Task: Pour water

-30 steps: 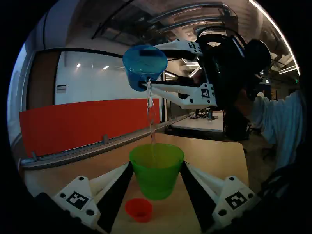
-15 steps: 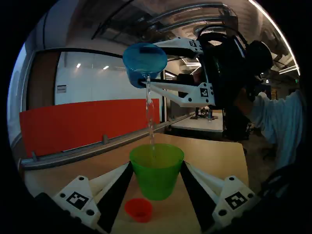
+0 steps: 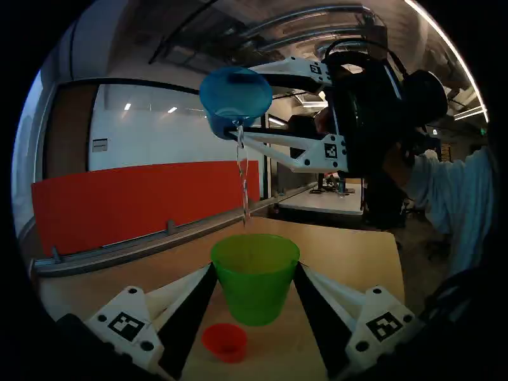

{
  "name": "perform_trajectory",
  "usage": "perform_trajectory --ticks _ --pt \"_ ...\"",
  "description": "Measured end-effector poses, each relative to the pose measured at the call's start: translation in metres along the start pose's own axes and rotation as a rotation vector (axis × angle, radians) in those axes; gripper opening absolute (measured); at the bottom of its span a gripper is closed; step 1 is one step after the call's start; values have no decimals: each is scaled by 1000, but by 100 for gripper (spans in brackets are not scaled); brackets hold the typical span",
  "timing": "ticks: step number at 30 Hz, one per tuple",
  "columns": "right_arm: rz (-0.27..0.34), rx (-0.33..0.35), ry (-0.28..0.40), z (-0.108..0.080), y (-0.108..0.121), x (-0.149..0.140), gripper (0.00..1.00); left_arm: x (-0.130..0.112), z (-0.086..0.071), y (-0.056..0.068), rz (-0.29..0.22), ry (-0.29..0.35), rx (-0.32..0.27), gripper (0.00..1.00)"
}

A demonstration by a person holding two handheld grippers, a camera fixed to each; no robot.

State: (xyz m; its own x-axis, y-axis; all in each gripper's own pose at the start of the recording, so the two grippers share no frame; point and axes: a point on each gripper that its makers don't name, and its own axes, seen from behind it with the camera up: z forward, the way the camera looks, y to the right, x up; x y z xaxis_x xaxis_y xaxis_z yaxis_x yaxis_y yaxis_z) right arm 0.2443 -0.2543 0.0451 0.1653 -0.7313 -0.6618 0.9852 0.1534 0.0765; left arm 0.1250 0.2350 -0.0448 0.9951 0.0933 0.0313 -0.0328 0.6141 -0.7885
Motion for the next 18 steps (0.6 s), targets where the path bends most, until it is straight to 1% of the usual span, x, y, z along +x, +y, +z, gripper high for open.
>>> perform_trajectory --ticks 11,18 --pt "-33 -10 6 -1 4 4 89 1 1 -1 -4 0 4 85" --pt "-60 -15 8 -3 6 5 89 2 1 1 -6 1 -1 85"
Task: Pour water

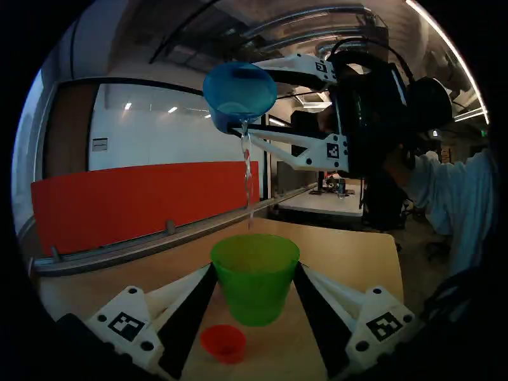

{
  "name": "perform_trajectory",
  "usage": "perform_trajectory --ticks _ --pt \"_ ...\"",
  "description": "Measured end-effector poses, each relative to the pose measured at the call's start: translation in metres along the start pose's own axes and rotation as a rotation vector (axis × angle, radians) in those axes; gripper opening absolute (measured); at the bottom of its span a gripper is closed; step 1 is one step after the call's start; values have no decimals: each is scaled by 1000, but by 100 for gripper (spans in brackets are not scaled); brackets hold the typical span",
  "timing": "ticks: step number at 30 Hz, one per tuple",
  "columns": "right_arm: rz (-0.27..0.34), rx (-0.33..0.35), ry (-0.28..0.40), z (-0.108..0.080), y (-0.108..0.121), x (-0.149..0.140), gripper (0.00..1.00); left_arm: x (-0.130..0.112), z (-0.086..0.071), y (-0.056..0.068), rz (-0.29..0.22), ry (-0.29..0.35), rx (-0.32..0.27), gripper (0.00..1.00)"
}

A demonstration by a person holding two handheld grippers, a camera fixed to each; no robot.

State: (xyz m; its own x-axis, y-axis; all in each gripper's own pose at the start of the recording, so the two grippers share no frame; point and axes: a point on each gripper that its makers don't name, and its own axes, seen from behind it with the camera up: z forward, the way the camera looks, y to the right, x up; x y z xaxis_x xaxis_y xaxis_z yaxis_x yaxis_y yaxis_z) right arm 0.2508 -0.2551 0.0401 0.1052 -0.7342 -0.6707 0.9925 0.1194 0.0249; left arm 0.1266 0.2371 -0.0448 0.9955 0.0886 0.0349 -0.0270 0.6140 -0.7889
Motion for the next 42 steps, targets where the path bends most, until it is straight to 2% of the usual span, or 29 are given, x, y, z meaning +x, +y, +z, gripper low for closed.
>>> perform_trajectory --ticks 42 --pt "-215 -22 12 3 2 16 89 -2 1 -2 -38 8 0 84"
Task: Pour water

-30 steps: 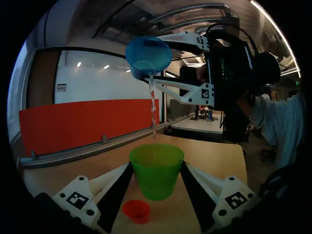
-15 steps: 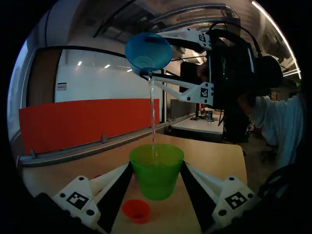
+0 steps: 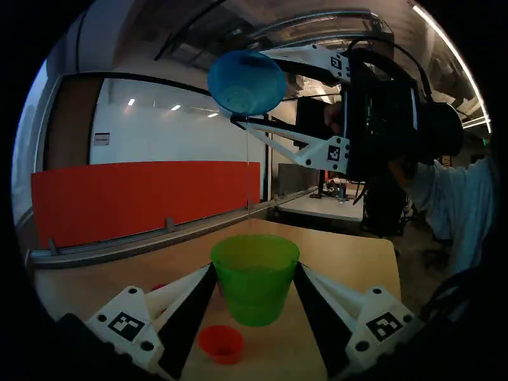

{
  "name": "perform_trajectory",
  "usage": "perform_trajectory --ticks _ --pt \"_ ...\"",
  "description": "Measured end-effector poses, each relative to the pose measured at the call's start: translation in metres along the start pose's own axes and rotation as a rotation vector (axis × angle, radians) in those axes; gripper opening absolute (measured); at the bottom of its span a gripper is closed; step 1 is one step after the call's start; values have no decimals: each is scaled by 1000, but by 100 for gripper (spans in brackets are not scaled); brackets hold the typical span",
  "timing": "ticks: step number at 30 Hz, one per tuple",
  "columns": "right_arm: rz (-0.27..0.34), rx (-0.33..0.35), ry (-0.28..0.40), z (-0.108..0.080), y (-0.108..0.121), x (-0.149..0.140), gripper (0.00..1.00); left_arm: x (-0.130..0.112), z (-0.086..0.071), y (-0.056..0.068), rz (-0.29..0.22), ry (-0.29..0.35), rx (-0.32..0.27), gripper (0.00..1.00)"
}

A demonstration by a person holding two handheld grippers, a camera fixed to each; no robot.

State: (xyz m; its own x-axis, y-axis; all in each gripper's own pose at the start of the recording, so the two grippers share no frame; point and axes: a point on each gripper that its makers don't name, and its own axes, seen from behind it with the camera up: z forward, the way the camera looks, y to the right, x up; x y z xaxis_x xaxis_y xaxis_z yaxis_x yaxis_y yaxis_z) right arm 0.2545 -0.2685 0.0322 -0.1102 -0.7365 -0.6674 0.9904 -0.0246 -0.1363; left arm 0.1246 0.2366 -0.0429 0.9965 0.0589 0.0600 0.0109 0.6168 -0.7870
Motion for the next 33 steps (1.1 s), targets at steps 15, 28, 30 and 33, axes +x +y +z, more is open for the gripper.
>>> perform_trajectory --ticks 15,28,30,33 --pt "2 -4 8 0 2 6 89 3 -3 0 2 3 3 84" --pt "190 3 -11 -3 4 -7 89 6 -2 -3 5 7 10 84" --pt "249 8 -17 -4 2 -11 89 6 -2 -3 6 8 11 84" --pt "359 14 -25 -4 0 -15 89 6 -2 -4 9 8 14 85"
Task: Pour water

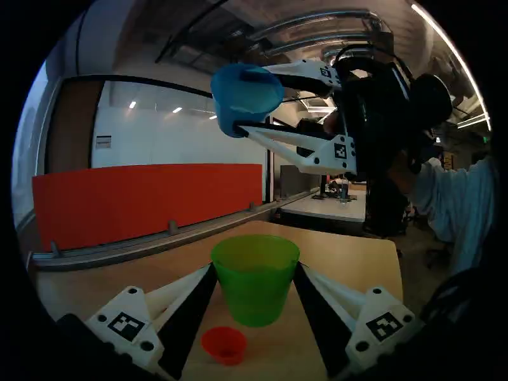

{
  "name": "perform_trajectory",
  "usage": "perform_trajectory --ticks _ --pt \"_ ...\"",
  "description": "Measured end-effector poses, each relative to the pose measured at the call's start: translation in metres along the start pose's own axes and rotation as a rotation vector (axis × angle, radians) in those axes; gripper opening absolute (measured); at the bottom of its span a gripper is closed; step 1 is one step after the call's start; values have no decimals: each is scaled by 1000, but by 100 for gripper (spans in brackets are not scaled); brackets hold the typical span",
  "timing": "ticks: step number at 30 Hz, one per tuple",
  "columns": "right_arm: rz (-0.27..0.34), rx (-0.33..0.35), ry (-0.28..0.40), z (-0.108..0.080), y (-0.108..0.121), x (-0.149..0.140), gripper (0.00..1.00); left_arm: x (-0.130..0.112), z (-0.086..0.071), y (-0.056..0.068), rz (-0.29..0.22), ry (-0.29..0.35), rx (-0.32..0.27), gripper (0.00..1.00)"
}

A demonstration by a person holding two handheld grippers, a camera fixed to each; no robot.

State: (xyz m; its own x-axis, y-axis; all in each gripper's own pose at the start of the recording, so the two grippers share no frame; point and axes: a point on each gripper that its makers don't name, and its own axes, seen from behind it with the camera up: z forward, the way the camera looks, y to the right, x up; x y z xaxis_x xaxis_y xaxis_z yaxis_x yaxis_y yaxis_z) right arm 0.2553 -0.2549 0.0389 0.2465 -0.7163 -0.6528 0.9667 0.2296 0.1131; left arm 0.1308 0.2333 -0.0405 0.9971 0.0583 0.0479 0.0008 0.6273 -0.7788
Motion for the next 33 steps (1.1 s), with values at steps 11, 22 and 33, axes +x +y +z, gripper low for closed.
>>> perform_trajectory --ticks 11,22,33 --pt "395 27 -38 -6 -8 -6 89 5 -1 -3 4 6 10 84" --pt "881 86 -68 -15 -24 4 89 8 -4 -5 9 10 17 85" --pt "1181 129 -66 -18 -25 9 89 8 -5 -7 11 9 25 85"
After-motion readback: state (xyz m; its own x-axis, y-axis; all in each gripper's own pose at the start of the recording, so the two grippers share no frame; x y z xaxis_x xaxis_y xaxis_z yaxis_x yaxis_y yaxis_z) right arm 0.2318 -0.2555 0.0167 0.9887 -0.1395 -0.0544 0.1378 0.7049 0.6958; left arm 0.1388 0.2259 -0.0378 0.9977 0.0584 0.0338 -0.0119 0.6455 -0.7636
